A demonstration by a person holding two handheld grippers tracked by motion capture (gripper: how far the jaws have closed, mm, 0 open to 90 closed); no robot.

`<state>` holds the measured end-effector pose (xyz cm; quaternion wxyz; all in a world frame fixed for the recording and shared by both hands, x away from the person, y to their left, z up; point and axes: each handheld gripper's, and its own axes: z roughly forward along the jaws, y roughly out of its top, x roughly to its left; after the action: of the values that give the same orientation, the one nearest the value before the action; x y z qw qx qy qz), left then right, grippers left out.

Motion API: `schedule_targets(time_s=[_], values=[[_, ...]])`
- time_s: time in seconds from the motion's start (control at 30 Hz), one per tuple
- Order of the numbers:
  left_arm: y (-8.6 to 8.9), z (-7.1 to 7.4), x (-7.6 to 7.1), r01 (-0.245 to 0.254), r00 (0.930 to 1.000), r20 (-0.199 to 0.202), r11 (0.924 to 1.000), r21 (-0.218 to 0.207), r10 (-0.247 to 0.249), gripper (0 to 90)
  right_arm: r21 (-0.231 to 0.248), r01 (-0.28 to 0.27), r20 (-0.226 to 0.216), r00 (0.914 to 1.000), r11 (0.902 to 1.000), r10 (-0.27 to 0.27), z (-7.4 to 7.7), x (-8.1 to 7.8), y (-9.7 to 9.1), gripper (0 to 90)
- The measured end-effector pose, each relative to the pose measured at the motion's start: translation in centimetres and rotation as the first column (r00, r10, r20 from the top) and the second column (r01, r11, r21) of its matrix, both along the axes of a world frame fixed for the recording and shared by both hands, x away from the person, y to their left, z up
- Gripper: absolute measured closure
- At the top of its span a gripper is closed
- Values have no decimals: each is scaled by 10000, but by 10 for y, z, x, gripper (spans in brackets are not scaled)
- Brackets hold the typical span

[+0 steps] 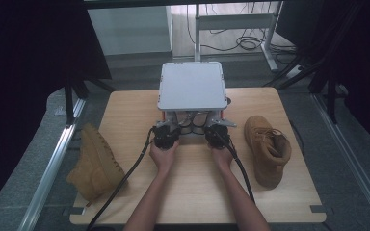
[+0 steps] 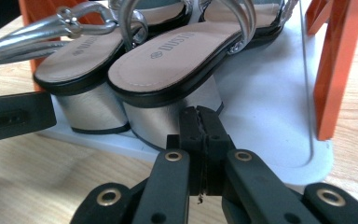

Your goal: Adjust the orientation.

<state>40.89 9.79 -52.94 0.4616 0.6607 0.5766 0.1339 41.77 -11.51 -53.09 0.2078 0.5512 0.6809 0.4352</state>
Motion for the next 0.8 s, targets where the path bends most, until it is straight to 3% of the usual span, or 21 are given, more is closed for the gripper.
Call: schedule_targets(time_s=[0.2,0.43,0.63,0.8], values=[[6,7,-21,466,9983,328,9987,228,-473,879,69,-291,259,9992,9996,289,12,-17,-11,896],[21,15,-48,886,9943,593,9961,-35,-882,869,12,-812,477,9956,9967,811,21,-41,-16,895],[30,21,-73,1450,9856,811,9885,438,-1482,853,-60,-1194,439,9919,9928,1195,18,-62,-20,894],[39,25,-93,1874,9772,947,9816,362,-1900,835,-30,-1619,418,9859,9868,1619,20,-80,-25,889]])
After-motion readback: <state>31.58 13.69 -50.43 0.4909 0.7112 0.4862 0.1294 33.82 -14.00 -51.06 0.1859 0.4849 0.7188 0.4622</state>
